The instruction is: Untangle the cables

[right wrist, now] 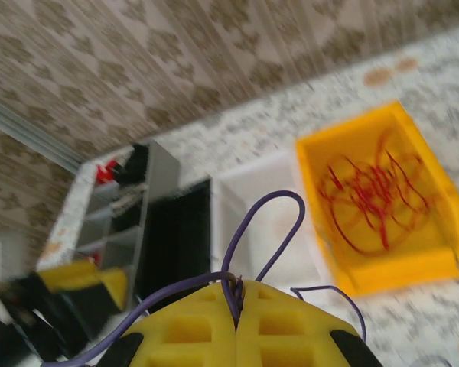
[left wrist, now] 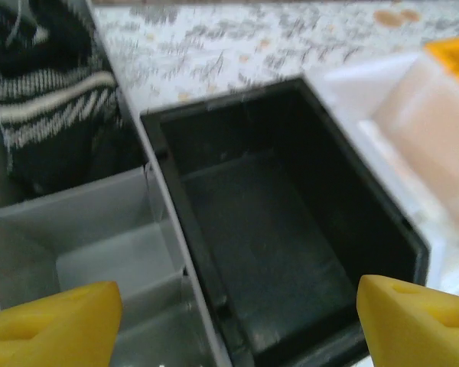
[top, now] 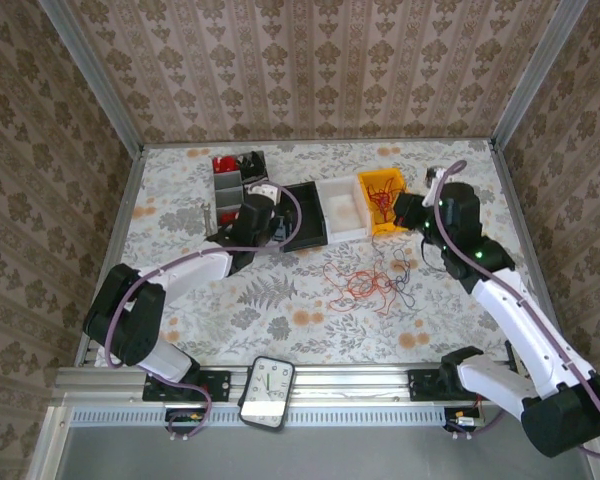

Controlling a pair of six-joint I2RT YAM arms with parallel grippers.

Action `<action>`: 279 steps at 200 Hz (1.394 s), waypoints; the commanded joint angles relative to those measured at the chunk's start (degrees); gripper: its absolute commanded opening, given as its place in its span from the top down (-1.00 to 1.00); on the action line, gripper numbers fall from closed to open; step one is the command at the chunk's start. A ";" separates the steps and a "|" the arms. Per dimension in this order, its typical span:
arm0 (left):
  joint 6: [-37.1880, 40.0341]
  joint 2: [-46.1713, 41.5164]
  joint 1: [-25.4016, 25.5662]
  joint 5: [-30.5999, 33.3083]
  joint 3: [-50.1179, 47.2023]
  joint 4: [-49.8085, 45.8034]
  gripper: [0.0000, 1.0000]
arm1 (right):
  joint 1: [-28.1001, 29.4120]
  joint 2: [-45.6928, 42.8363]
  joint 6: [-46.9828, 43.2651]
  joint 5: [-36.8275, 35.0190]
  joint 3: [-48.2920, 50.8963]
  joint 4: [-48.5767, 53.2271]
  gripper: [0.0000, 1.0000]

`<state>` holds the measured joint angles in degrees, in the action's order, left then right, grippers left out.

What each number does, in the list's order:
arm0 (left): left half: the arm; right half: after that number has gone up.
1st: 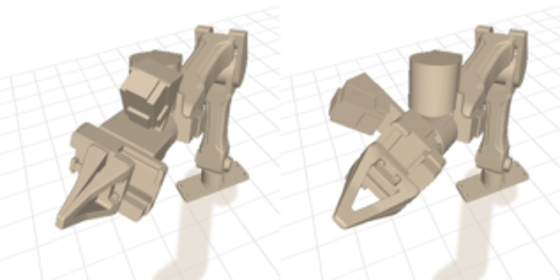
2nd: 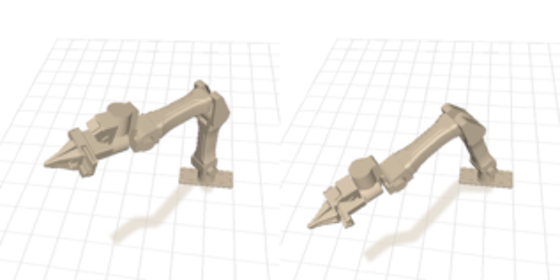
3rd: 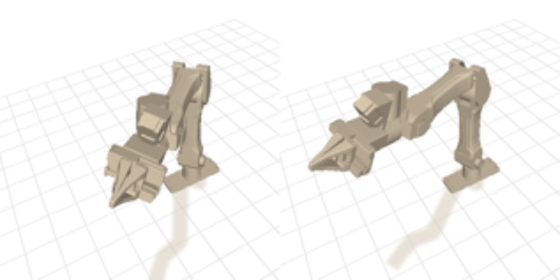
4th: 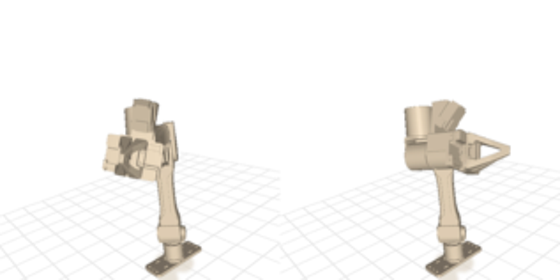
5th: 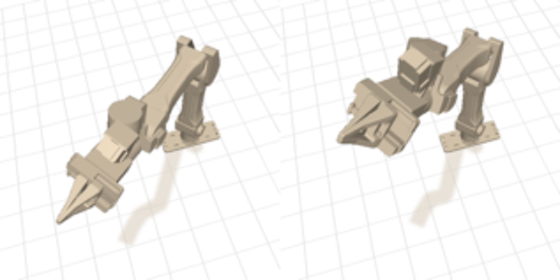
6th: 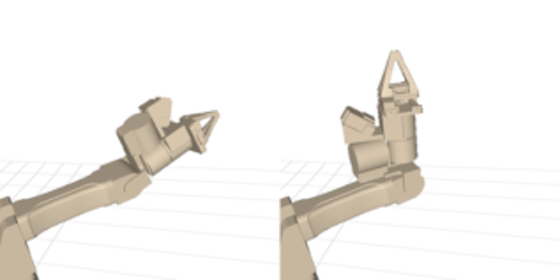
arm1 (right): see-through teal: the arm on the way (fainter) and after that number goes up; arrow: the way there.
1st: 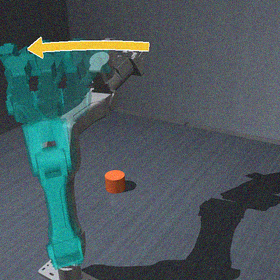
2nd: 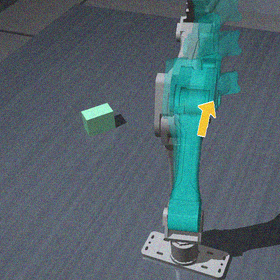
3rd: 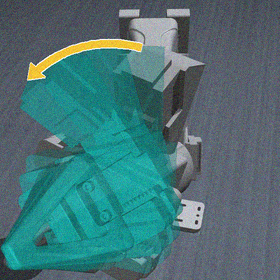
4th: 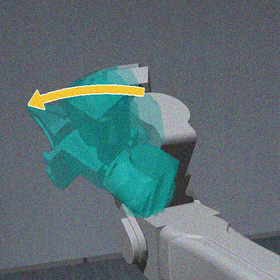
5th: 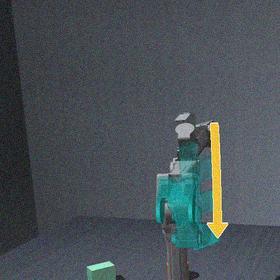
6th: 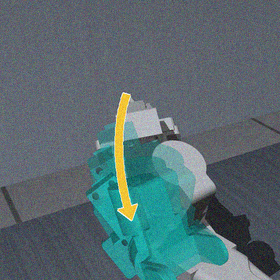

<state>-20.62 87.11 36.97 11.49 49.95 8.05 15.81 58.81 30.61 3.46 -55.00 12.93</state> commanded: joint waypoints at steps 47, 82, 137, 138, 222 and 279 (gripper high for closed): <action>-3.95 -4.42 -0.22 3.59 0.23 -0.02 -0.61 | 1.04 17.56 -2.03 -0.35 -11.42 -8.46 1.00; -3.64 -5.65 -0.82 3.58 0.08 -1.25 -0.61 | 1.43 29.05 -2.69 1.30 -17.08 -9.80 1.00; -4.77 -5.07 -1.73 3.80 -0.19 -1.27 -0.62 | 2.87 43.15 -1.21 4.69 -24.52 -6.37 0.92; -4.82 -5.09 -1.73 3.80 -0.16 -1.28 -0.62 | 2.93 43.32 -1.19 4.79 -24.61 -6.26 0.90; -2.23 -4.39 -1.73 2.93 2.38 -3.57 -0.63 | 2.82 42.56 -1.64 1.89 -25.91 -0.07 0.14; -0.40 -3.35 -1.52 -3.66 2.86 -2.19 -0.63 | 2.83 35.24 -1.16 -1.96 -16.16 3.82 0.12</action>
<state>-23.31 82.87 35.53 12.36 50.92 5.39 18.63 100.29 29.39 5.43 -77.45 12.49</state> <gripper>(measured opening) 0.816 0.436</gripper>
